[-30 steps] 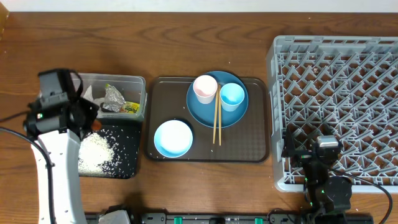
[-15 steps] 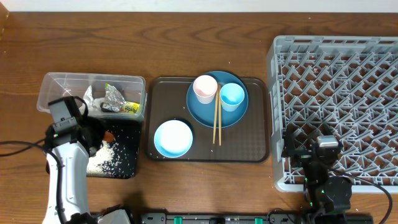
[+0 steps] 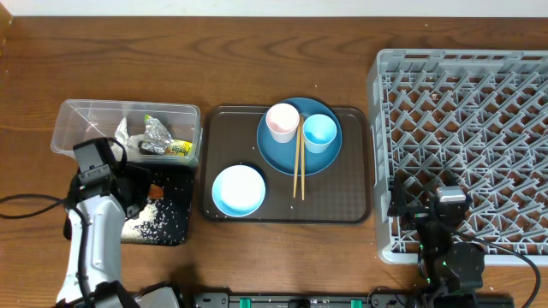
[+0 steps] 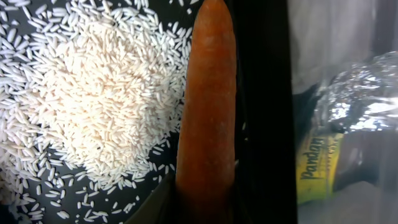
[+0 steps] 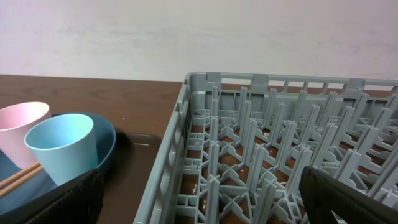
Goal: Sort waste into correct bins and load items into the dishwasher rack
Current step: 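Carry the carrot with left gripper and drop it on the black tray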
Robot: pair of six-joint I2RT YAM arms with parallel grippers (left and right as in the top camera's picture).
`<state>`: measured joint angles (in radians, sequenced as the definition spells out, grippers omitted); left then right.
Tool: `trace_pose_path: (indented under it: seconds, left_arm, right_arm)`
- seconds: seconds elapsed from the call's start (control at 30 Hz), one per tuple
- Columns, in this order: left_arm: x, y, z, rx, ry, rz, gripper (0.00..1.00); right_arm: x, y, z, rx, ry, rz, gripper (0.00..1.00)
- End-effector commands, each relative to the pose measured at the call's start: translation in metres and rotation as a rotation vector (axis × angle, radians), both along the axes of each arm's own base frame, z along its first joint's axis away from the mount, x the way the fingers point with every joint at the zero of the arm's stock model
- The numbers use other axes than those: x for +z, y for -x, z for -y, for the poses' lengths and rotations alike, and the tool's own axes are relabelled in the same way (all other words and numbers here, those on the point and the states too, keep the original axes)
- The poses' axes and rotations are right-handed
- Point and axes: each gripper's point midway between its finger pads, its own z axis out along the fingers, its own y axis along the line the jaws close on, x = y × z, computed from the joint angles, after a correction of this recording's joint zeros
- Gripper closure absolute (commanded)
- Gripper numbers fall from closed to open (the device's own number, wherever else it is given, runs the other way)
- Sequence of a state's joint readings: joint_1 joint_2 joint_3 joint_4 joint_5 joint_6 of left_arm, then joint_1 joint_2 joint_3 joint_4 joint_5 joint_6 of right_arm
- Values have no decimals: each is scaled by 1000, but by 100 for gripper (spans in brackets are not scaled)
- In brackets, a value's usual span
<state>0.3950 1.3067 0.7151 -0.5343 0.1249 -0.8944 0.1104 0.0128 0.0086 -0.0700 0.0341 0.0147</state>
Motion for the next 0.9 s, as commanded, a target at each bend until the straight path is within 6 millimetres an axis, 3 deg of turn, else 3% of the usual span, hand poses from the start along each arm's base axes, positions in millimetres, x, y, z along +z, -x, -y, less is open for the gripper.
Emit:
trace_pose_path:
  seconds: [0.0, 0.2, 0.43, 0.63, 0.73, 0.87]
  left_arm:
    - [-9, 4, 0, 13, 15, -32, 77]
    - [-11, 4, 0, 13, 18, -39, 75]
    - [-11, 4, -1, 0, 8, -40, 59]
    - [-7, 0, -2, -60, -17, -29, 55]
    - [6, -7, -1, -119, -34, 12, 55]
    - [43, -23, 8, -208, -41, 143, 55]
  right_arm:
    - [-2, 0, 2, -11, -6, -4, 1]
    - [-2, 0, 2, -11, -6, -5, 1]
    - [-2, 0, 2, -11, -6, -5, 1]
    - [-2, 0, 2, -11, -6, -5, 1]
    - [-2, 0, 2, -11, -6, -4, 1]
    - [-2, 0, 2, -11, -6, -5, 1]
